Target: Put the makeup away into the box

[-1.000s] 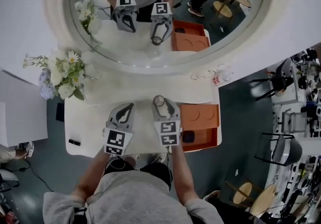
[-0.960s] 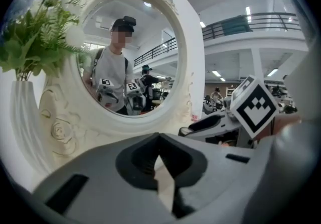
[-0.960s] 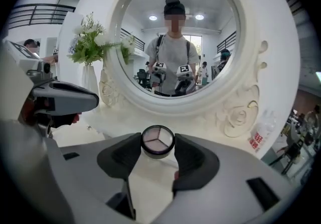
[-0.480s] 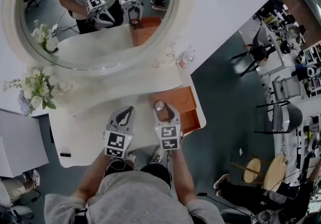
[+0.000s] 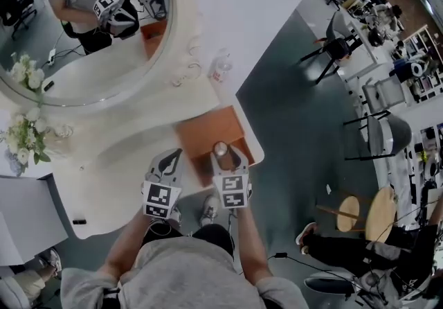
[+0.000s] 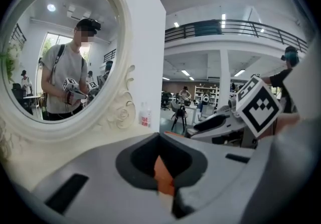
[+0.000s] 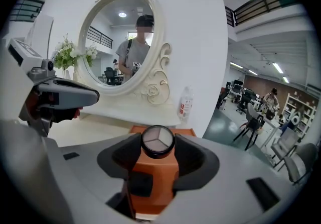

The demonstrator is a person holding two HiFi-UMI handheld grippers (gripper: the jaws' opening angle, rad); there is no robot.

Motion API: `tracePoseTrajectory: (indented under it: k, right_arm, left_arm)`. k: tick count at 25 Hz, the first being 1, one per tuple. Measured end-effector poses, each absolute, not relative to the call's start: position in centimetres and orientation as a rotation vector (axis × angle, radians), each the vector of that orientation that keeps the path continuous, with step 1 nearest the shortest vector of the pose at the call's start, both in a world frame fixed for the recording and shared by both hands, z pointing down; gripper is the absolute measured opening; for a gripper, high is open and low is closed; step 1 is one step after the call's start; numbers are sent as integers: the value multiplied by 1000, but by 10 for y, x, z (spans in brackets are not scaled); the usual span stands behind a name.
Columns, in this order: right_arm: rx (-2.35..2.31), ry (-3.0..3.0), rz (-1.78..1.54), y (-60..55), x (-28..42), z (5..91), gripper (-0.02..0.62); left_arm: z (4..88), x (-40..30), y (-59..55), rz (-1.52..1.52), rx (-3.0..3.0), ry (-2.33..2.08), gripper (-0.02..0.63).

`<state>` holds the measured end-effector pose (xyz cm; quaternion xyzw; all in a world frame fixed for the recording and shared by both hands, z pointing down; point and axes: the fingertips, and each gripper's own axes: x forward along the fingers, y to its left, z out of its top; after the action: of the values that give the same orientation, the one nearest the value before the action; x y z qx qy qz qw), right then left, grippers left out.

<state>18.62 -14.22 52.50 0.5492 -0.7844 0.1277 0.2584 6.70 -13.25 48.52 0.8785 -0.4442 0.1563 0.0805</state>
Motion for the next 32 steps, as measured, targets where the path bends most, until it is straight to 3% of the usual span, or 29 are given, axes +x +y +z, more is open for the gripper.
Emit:
tracePoseTrajectory:
  k: [12,32]
  right_arm:
    - [1389,-2055,444,-131,241,586,219]
    - [1059,-1949,471,-160,227,680,219]
  left_arm:
    - [524,117,-125,550,2565,-1297,0]
    - [584,97,-134,619,2363,-1403,0]
